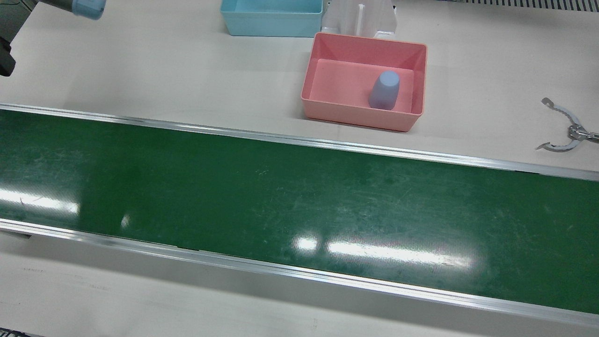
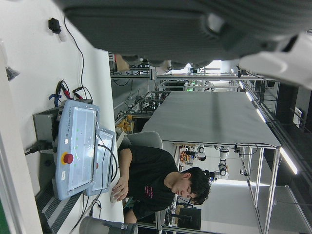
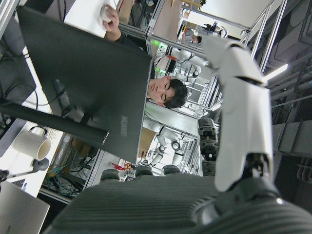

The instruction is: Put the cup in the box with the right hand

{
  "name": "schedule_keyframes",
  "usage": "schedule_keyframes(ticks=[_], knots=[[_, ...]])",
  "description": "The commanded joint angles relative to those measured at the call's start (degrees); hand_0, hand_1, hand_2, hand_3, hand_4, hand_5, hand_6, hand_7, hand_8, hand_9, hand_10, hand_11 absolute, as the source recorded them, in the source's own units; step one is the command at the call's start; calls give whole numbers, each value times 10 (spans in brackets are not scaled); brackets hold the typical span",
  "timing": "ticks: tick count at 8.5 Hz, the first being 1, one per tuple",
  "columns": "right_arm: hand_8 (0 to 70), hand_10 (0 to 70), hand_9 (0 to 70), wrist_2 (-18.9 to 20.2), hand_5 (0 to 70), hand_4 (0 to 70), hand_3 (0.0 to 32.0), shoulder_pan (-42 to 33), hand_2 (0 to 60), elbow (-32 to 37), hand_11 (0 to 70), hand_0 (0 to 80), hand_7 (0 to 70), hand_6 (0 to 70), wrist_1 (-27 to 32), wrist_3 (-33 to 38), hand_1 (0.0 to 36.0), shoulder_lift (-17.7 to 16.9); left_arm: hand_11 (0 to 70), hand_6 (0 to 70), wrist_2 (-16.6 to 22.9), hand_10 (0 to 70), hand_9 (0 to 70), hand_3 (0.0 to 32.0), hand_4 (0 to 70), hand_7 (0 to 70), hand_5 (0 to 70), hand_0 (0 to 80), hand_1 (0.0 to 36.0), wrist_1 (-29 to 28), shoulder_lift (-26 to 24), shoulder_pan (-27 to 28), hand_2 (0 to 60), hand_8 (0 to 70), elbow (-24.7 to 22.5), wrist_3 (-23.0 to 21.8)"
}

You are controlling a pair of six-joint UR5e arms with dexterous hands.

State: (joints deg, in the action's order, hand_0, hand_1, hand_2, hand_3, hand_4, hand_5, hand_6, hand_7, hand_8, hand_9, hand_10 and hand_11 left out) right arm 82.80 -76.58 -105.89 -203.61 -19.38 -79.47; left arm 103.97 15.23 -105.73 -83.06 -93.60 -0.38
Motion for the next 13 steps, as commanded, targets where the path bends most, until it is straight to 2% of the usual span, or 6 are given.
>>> schedule_keyframes(ticks=[1, 4, 6, 9, 12, 13], knots=[[0, 0, 0, 50, 70, 0, 0, -55, 98, 146, 0, 546, 0, 0, 146, 17, 266, -5, 0, 0, 0, 0, 0, 0, 0, 0, 0, 0, 0, 1, 0, 0, 0, 0, 0, 0], [0, 0, 0, 68, 63, 0, 0, -71, 114, 133, 0, 526, 0, 0, 143, 23, 251, -6, 0, 0, 1, 0, 0, 0, 0, 0, 0, 0, 0, 1, 1, 0, 0, 0, 0, 0], [0, 0, 0, 68, 66, 0, 0, -96, 140, 140, 0, 536, 0, 1, 141, 26, 267, -16, 0, 0, 0, 0, 0, 0, 0, 0, 0, 0, 0, 0, 1, 0, 0, 0, 2, 0], [0, 0, 0, 69, 62, 0, 0, -105, 192, 146, 0, 521, 0, 15, 142, 27, 260, -26, 0, 0, 0, 0, 0, 0, 0, 0, 0, 0, 0, 0, 1, 0, 0, 0, 3, -1], [0, 0, 0, 69, 64, 0, 0, -103, 191, 125, 0, 525, 0, 18, 140, 40, 263, -17, 0, 0, 0, 0, 0, 0, 0, 0, 0, 0, 0, -2, 1, 0, 0, 0, 6, -1], [0, 0, 0, 69, 67, 0, 0, -94, 199, 118, 0, 536, 0, 17, 134, 42, 277, -17, 0, 0, 0, 0, 0, 0, 0, 0, 0, 0, 0, -2, 1, 0, 0, 0, 7, -1]])
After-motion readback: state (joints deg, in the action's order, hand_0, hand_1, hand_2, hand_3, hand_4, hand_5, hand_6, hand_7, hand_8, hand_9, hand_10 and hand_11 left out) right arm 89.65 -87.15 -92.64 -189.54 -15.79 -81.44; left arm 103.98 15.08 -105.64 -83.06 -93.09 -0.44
